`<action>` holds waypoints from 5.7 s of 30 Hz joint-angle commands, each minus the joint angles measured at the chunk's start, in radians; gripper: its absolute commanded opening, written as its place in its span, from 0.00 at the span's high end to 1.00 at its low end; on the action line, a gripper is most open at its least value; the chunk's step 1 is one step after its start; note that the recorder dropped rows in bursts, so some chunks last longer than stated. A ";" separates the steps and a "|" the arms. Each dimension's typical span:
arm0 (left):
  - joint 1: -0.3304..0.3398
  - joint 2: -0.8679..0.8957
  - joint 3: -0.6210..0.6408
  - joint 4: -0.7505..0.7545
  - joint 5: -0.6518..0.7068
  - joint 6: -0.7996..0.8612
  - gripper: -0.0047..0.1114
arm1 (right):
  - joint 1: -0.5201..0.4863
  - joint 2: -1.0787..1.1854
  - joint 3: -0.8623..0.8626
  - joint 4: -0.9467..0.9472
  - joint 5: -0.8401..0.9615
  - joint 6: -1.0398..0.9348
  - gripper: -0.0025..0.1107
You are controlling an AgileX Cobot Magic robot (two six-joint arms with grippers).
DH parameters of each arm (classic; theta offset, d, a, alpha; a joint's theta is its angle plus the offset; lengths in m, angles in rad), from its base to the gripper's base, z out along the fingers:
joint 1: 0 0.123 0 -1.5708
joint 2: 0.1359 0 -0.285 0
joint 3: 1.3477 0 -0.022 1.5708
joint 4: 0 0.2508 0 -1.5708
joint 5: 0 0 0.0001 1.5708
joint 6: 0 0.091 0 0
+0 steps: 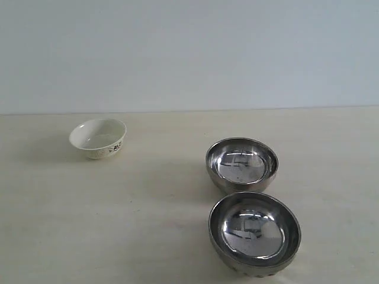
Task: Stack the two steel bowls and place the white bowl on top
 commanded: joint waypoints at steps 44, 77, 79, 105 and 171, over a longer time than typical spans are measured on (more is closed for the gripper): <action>0.004 -0.001 0.003 0.006 -0.001 -0.012 0.61 | -0.003 0.761 -0.744 0.373 -0.122 -0.081 0.98; 0.004 -0.001 0.003 0.006 -0.001 -0.012 0.61 | -0.001 1.971 -1.276 0.338 0.111 -0.158 0.54; 0.004 -0.001 0.003 0.006 -0.001 -0.012 0.61 | 0.004 1.981 -1.276 0.343 0.111 -0.158 0.54; 0.004 -0.001 0.003 0.006 -0.001 -0.012 0.61 | 0.250 1.766 -1.276 0.504 0.156 -0.308 0.98; 0.004 -0.001 0.003 0.006 -0.001 -0.012 0.61 | 0.427 2.020 -1.276 0.564 0.105 -0.325 0.98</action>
